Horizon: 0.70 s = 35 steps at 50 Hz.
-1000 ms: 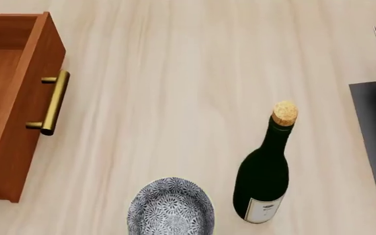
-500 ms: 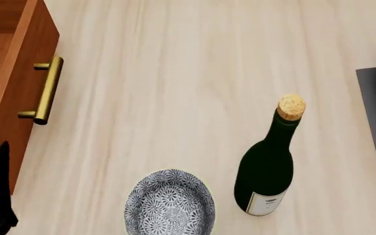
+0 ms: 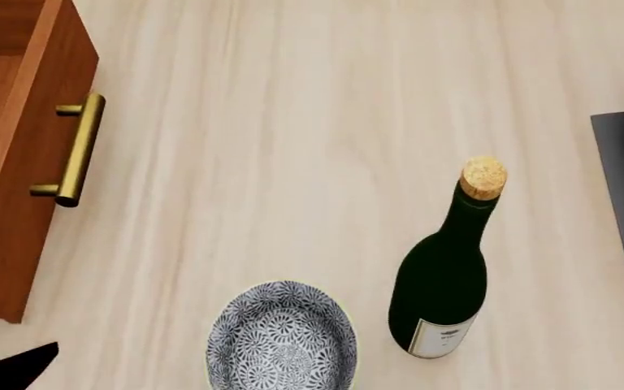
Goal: Put the bowl in the bottom drawer of the cabinet.
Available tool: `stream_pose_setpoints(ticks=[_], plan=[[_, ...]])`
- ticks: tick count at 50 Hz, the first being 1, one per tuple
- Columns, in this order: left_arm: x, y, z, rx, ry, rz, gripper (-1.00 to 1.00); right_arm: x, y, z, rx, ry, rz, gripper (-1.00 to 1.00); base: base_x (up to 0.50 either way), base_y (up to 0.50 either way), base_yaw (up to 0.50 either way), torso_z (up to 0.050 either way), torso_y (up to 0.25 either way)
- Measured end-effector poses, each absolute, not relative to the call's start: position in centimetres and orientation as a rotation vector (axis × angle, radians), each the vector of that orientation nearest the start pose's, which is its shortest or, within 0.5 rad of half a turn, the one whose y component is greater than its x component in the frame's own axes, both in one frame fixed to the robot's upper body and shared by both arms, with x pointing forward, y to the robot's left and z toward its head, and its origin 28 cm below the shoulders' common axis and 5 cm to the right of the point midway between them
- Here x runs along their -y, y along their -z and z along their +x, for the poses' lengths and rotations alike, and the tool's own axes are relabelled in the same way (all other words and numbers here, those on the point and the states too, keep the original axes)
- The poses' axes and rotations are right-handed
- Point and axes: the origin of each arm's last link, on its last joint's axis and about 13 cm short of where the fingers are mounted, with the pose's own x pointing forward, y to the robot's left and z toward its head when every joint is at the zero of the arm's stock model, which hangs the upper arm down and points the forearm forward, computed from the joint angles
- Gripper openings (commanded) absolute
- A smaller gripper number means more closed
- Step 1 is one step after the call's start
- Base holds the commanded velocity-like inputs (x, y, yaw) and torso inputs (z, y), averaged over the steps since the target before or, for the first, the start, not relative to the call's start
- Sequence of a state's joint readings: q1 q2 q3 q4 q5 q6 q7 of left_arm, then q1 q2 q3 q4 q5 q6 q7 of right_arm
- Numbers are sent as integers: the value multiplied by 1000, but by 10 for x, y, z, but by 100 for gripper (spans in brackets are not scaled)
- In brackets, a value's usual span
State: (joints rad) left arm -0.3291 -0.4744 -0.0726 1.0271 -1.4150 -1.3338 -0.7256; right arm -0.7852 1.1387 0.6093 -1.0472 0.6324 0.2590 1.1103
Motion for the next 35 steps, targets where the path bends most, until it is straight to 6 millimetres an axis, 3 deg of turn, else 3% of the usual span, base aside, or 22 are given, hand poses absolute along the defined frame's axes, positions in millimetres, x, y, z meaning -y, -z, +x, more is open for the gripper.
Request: stream_pose_setpoints(ticks=[17,35], plan=[[-194,-184,133,-178,511,152,100,188,-203,109,402,473,-439,100,0,0,0,0,0],[-186,-181,152,-172,511,145,100,186,-199,107,394,470,-437,100,0,0,0,0,0]])
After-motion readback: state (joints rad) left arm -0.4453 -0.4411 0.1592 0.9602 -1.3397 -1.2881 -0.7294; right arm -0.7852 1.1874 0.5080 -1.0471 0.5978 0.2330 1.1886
